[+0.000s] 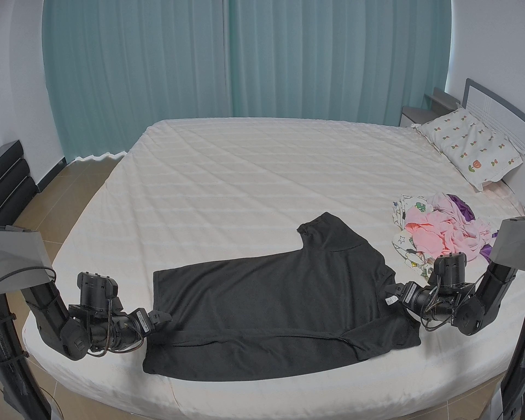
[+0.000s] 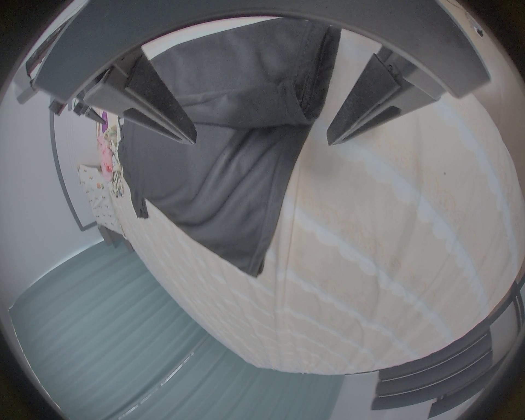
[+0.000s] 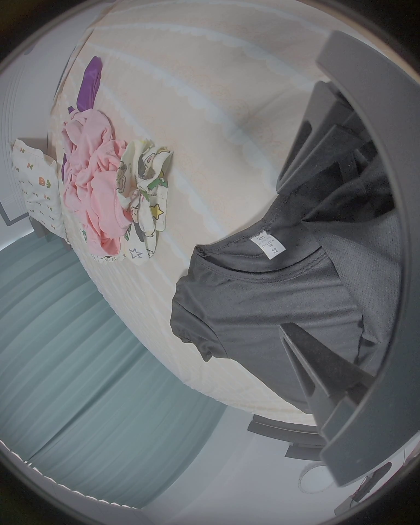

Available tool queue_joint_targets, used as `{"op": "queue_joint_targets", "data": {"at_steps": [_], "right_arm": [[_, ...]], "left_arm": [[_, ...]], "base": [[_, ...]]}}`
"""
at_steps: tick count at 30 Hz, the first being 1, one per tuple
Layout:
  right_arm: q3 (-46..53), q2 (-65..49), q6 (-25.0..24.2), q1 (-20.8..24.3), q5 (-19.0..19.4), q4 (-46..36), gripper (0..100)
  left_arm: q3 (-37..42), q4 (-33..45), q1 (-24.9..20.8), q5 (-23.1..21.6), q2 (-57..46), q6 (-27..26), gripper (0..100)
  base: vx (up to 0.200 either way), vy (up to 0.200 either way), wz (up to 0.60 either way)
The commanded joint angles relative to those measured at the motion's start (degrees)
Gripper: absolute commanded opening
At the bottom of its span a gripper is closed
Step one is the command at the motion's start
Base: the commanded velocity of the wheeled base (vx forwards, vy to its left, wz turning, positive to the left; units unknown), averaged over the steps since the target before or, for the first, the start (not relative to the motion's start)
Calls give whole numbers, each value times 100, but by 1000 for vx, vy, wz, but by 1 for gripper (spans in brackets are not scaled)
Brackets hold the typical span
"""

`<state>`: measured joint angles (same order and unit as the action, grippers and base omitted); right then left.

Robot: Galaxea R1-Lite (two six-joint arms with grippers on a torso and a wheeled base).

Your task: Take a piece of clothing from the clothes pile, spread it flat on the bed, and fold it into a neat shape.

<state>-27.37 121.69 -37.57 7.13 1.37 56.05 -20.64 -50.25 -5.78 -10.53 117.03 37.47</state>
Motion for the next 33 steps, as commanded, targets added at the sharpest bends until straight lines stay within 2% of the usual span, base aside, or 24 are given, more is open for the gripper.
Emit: {"op": "queue_joint_targets", "data": {"at_steps": [1,9,10,17,22,23,24,25,27,30,33], "right_arm": [[12,22,4,-10,22,2,100],[21,75,66,-1,22,2,100],[21,66,66,-1,22,2,100],[126,66,180,-10,39,143,100],[249,57,461,-28,426,582,100],[258,66,742,-107,654,591,100],[258,66,742,-107,654,591,100],[241,136,1076,-239,962,547,100],[179,294,1340,-379,1235,556,100],[91,461,1577,-564,1437,556,100],[74,611,1700,-608,1832,556,100]], "left_arm": [[113,-2,-64,-10,66,-21,100],[16,-64,-222,16,303,-3,100],[16,-64,-222,16,312,-3,0],[60,-55,-213,201,373,-30,0],[7,-38,-169,280,338,-12,0],[7,-38,-160,280,329,-3,0],[7,-38,-160,280,329,-3,0],[7,-38,-160,289,320,6,0],[16,-38,-160,297,329,6,0],[7,-29,-117,297,356,14,0],[-10,-29,-64,289,364,14,0]], "base": [[0,0,0],[0,0,0],[0,0,0],[0,0,0],[0,0,0],[0,0,0],[0,0,0],[0,0,0],[0,0,0],[0,0,0],[0,0,0]]}}
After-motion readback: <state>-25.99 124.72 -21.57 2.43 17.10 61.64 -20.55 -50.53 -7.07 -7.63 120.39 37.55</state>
